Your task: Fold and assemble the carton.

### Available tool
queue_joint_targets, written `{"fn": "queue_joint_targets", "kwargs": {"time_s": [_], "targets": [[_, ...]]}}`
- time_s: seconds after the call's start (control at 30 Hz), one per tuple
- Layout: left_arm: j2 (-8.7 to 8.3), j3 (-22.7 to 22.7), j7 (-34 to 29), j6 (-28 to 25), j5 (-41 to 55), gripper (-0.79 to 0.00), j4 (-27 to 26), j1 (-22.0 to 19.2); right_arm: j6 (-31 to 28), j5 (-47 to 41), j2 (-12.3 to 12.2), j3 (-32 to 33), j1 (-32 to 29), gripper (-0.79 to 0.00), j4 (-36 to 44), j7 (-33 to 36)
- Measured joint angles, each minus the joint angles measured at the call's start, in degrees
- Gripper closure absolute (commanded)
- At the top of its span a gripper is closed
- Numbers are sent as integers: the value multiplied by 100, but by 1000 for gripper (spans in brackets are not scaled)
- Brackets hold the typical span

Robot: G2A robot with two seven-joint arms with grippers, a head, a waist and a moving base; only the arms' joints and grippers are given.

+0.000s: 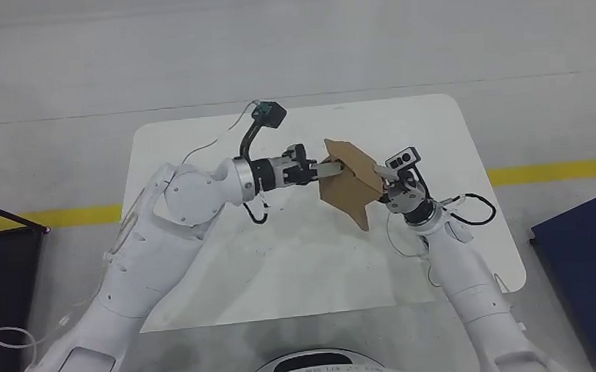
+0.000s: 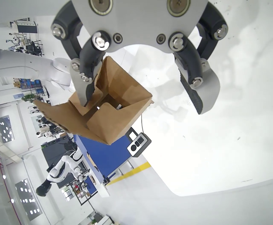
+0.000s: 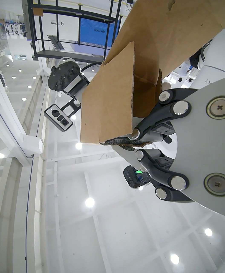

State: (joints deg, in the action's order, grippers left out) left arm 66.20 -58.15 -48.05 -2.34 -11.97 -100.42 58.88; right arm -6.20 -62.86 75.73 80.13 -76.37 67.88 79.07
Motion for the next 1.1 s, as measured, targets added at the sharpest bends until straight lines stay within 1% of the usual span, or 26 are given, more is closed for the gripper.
{"fn": "queue_joint_targets", "kwargs": {"time_s": [0.1, 0.27, 0.37, 0.47, 0.7, 0.77, 0.8, 0.83, 0.9, 0.93, 1.0, 1.03, 1.1], "targets": [[0, -42, 18, 64, 35, -785, 64, -19, -23, 27, -5, -5, 17, 0, -9, -9], [-11, -42, -177, 37, 33, -785, 63, -36, -53, 86, -16, -5, 44, 0, -21, -33], [-3, -104, -7, -39, 226, -785, 16, 2, -64, 93, -19, -5, 58, 0, -23, -54], [-23, -359, 217, -69, 532, -785, -7, 145, -66, 90, -19, -4, 58, 0, -23, -57], [-26, -371, 225, -63, 543, -785, -8, 159, -66, 90, -18, -4, 58, 0, -22, -56], [-7, -473, 365, -126, 686, -785, -16, 254, -64, 106, -18, -8, 53, 0, 3, -110], [1, -591, 542, -205, 894, -785, 9, 343, -71, 128, -18, -8, 49, 0, 30, -193], [4, -789, 784, -344, 1340, -785, 61, 476, -140, 209, -26, 11, 48, 0, 50, -305], [-9, -1106, 967, -549, 2197, -785, 136, 693, -316, 431, -46, 53, 50, 0, 51, -389], [-23, -1302, 913, -596, 2783, -785, 176, 839, -432, 561, -62, 90, 56, 0, 28, -419], [-48, -1568, 676, -547, 3548, -785, 217, 1014, -636, 845, -91, 152, 75, 0, -18, -507], [-69, -1706, 463, -370, 3971, -785, 256, 1094, -726, 1004, -105, 182, 86, 0, -47, -569], [-108, -1874, 158, -1, 4348, -785, 291, 1124, -810, 1153, -121, 218, 105, 0, -78, -686]]}}
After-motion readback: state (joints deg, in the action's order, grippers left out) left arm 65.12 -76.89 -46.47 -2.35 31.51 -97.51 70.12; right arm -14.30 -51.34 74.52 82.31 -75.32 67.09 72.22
